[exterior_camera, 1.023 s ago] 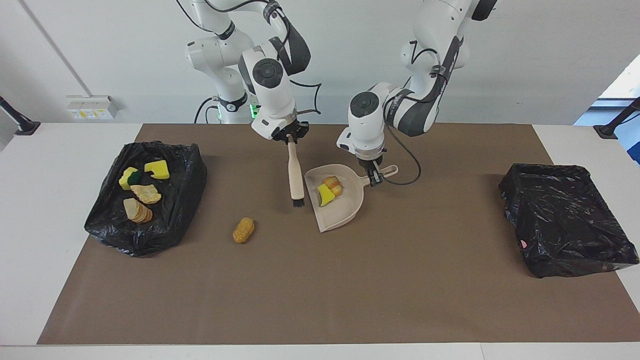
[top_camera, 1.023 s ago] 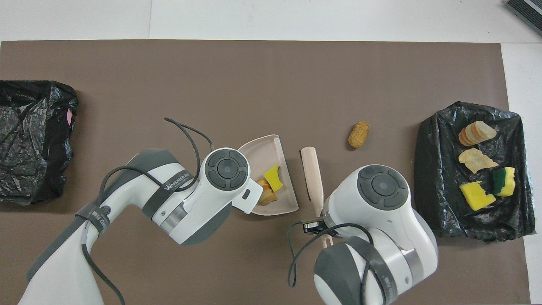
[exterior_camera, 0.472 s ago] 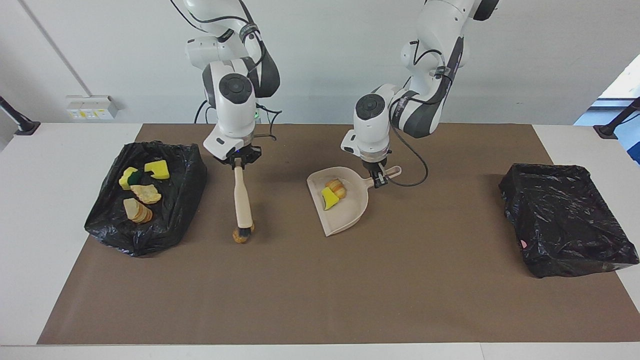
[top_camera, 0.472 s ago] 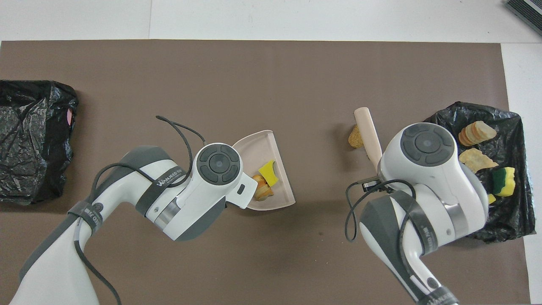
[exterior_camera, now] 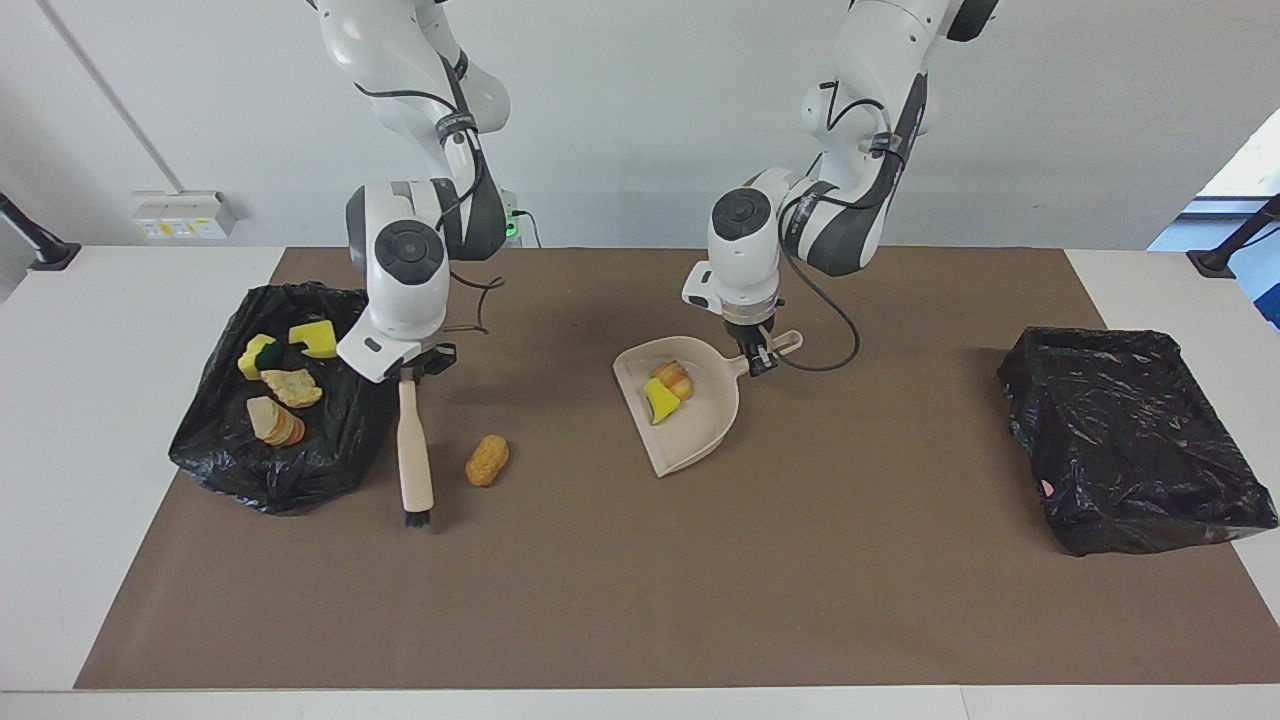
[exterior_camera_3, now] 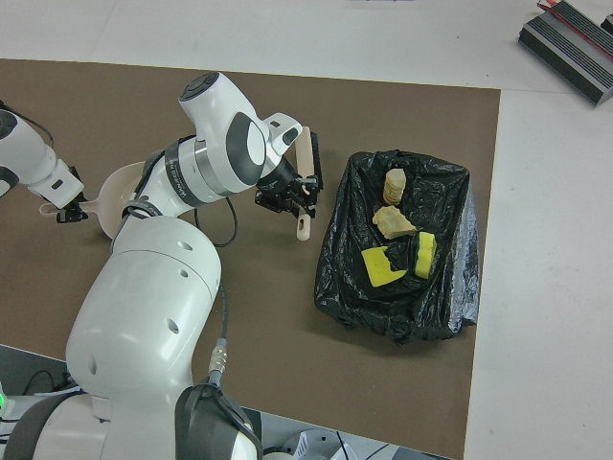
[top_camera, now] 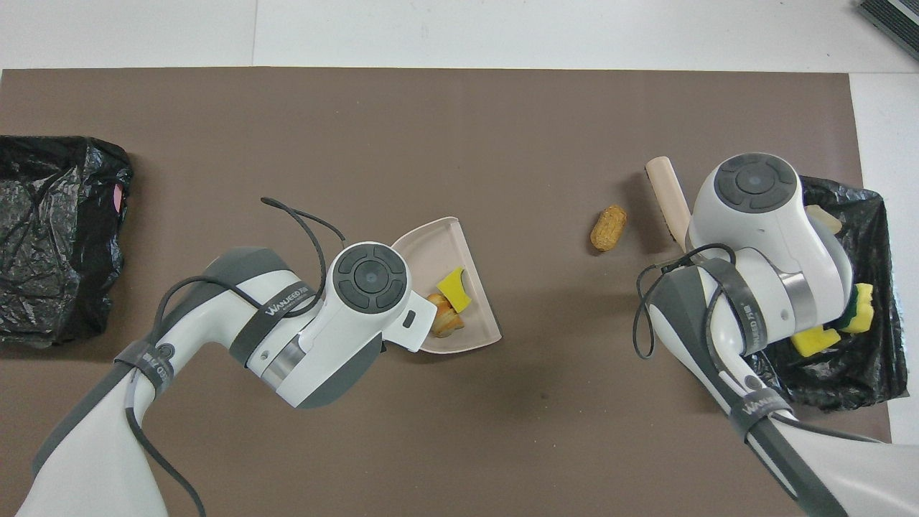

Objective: Sweep and dump trash in bin

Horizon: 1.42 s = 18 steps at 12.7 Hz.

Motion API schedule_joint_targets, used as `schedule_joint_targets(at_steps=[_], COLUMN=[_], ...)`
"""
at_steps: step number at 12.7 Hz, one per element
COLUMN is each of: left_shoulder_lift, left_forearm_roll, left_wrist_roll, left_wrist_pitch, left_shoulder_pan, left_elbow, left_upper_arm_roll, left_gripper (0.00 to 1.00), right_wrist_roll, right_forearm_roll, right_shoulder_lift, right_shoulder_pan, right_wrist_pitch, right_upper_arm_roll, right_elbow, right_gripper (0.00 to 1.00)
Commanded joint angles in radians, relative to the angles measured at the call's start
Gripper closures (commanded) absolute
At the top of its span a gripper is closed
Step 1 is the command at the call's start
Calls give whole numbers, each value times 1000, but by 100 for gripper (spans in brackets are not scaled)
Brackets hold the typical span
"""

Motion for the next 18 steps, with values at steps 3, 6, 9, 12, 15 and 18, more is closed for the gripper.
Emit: schedule_joint_targets(at_steps=[3, 6, 9, 12, 15, 18], left_shoulder_lift=[-26, -26, -28, -28, -29, -28], left_forearm_roll=[-5, -5, -5, -5, -5, -5], left_wrist_roll=[-5, -5, -5, -5, -4, -1], left_wrist_pitch=[6, 3, 4, 3, 3, 13], left_shoulder_pan=[11, 11, 11, 11, 11, 11], left_elbow=[-26, -27, -29, -30, -30, -30], left_upper_arm_roll=[-2, -2, -2, -2, -2, -2], left_gripper=[100, 100, 100, 100, 100, 100], right_wrist_roll=[-1, -10, 0, 34, 69, 77], right_forearm_roll=[195, 284, 407, 487, 646, 728], right_shoulder_lift=[14, 17, 29, 20, 8, 0], right_shoulder_pan=[63, 95, 171, 252, 315, 338], right_wrist_pitch=[-6, 0, 29, 38, 49, 48], right_upper_arm_roll=[16, 19, 19, 21, 21, 22], right_elbow=[-9, -21, -23, -23, -26, -32], right_gripper=[100, 100, 100, 100, 100, 100])
